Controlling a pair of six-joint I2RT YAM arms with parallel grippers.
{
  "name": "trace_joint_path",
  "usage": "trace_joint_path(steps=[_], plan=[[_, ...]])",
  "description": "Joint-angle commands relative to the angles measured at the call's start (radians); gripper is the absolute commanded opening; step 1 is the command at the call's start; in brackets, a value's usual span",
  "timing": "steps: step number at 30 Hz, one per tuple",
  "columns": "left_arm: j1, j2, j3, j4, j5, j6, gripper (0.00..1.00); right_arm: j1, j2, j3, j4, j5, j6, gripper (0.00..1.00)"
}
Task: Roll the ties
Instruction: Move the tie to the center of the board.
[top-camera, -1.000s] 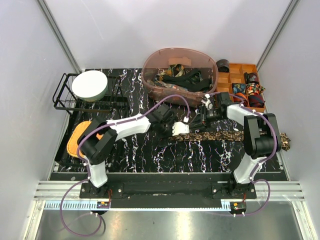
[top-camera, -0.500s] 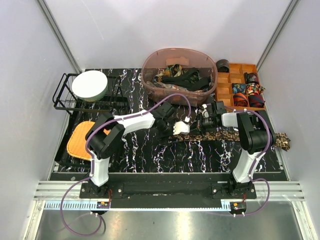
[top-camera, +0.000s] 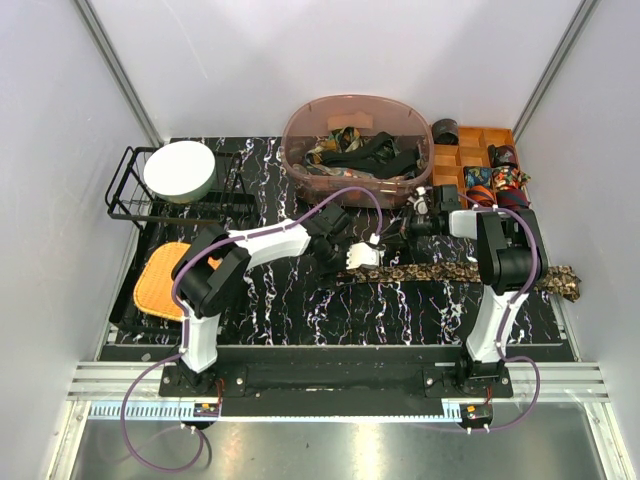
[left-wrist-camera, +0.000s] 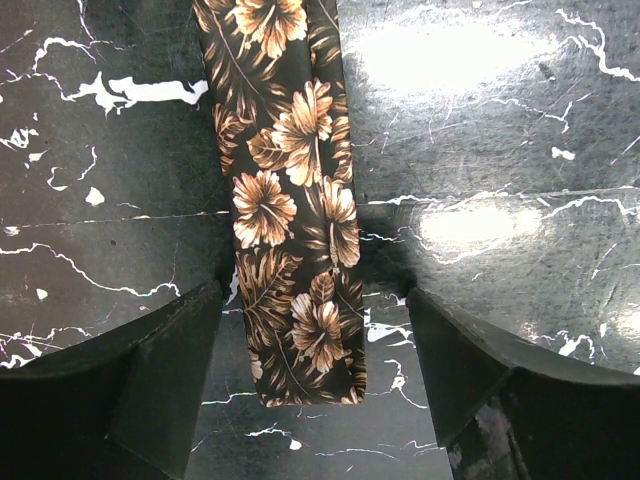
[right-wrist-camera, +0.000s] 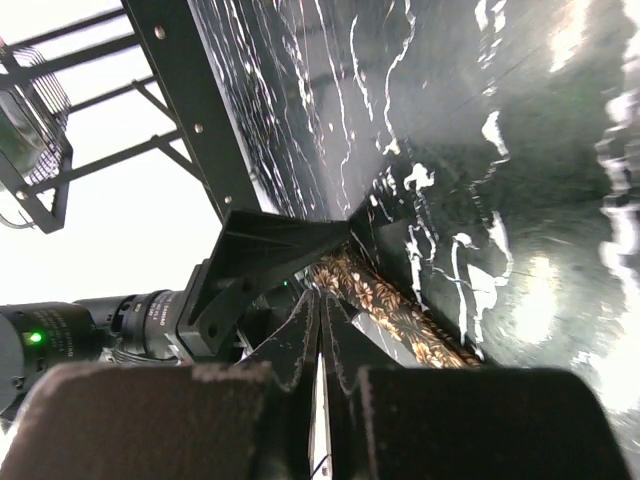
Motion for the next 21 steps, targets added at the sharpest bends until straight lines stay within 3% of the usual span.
trace_joint_path(steps=[1, 9, 15, 21], plan=[[-0.004, 0.016, 0.034, -0.011, 0.019, 0.010, 0.78, -0.016, -0.077, -0.025, 0.012, 0.004, -0.004, 0.06], [-0.014, 0.026, 0.024, -0.014, 0.002, 0.035, 0.57, -0.019, -0.223, -0.188, -0.020, -0.002, 0.016, 0.11], [-0.020, 0.014, -0.005, -0.003, -0.007, 0.055, 0.44, 0.033, -0.208, -0.300, 0.196, -0.011, 0.172, 0.12], [-0.028, -0.001, -0.031, 0.014, -0.029, 0.070, 0.43, 0.091, -0.159, -0.319, 0.282, -0.016, 0.231, 0.11]])
